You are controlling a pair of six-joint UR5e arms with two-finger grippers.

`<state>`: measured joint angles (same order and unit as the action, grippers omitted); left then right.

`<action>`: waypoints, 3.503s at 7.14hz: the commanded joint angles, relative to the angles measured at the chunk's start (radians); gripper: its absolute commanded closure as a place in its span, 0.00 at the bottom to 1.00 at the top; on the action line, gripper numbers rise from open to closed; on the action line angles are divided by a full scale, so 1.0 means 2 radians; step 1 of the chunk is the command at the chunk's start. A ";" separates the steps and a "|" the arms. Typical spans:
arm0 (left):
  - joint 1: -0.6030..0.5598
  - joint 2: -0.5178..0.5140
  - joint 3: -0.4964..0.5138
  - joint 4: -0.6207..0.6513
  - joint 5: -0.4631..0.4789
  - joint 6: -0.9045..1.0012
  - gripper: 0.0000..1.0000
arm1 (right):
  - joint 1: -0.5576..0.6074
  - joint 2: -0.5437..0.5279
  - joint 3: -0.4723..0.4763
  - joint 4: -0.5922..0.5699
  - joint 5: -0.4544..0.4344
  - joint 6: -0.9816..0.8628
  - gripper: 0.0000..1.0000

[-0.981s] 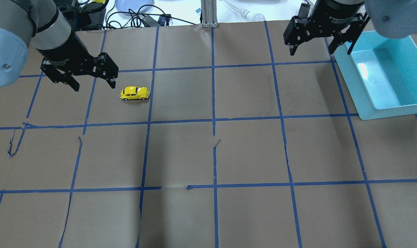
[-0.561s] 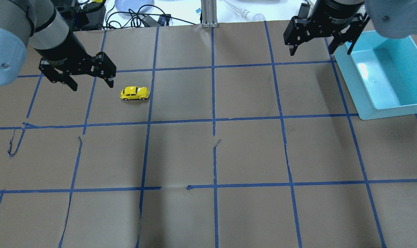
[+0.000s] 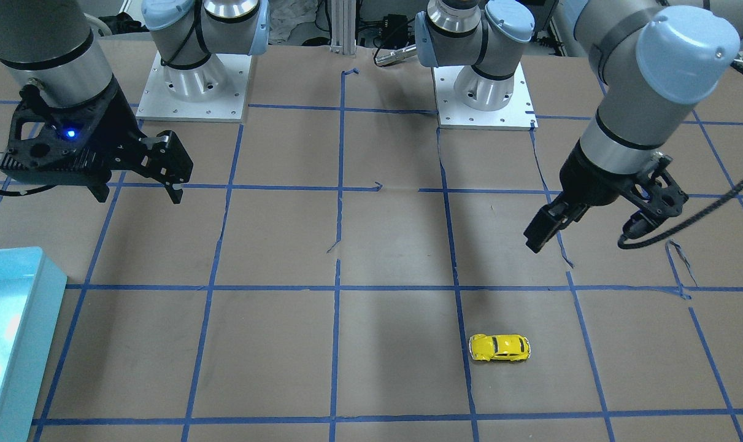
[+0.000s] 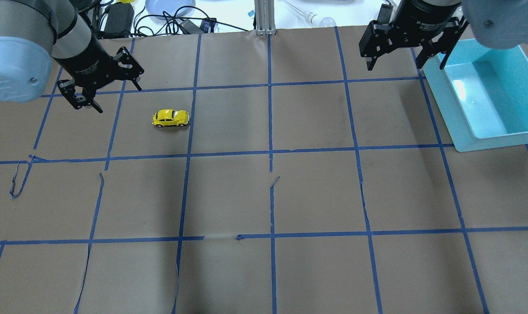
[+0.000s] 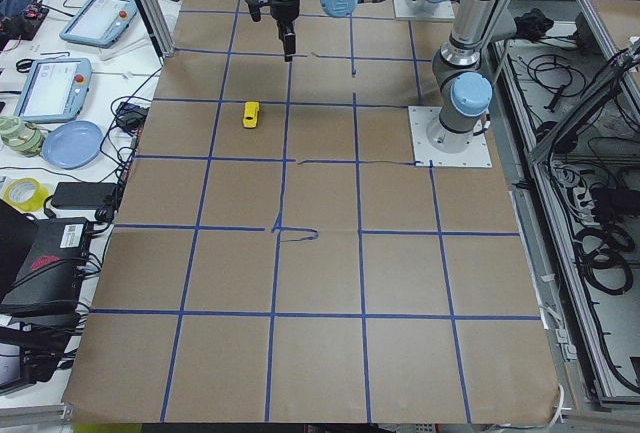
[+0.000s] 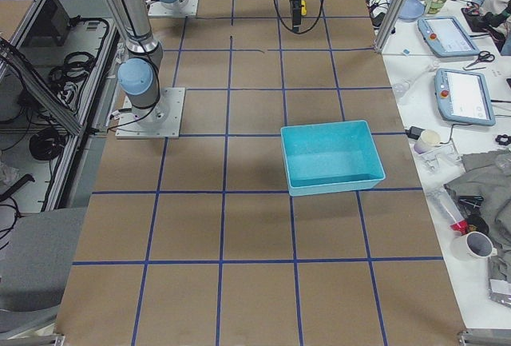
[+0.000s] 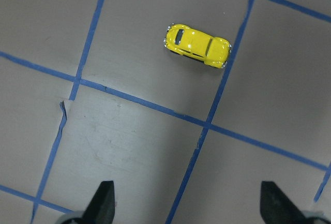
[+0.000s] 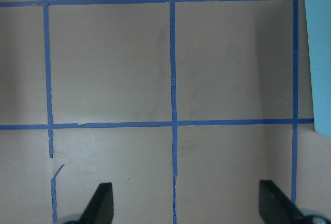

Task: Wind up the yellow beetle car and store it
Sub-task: 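Lower the left gripper down over the yellow beetle car, then close the left gripper on the yellow beetle car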

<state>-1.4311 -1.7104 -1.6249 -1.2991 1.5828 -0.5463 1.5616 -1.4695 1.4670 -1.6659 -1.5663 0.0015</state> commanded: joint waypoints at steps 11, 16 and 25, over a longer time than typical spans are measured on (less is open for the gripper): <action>0.007 -0.202 -0.009 0.202 -0.041 -0.397 0.00 | 0.000 0.000 0.001 0.000 -0.001 0.000 0.00; -0.001 -0.218 -0.007 0.211 -0.041 -0.407 0.00 | 0.000 0.000 0.001 0.000 -0.002 0.000 0.00; -0.033 -0.210 0.000 0.212 -0.120 -0.452 1.00 | 0.000 0.000 0.001 -0.001 -0.001 0.000 0.00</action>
<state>-1.4587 -2.1317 -1.6254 -0.8780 1.3799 -1.4139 1.5616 -1.4696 1.4689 -1.6674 -1.5677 0.0015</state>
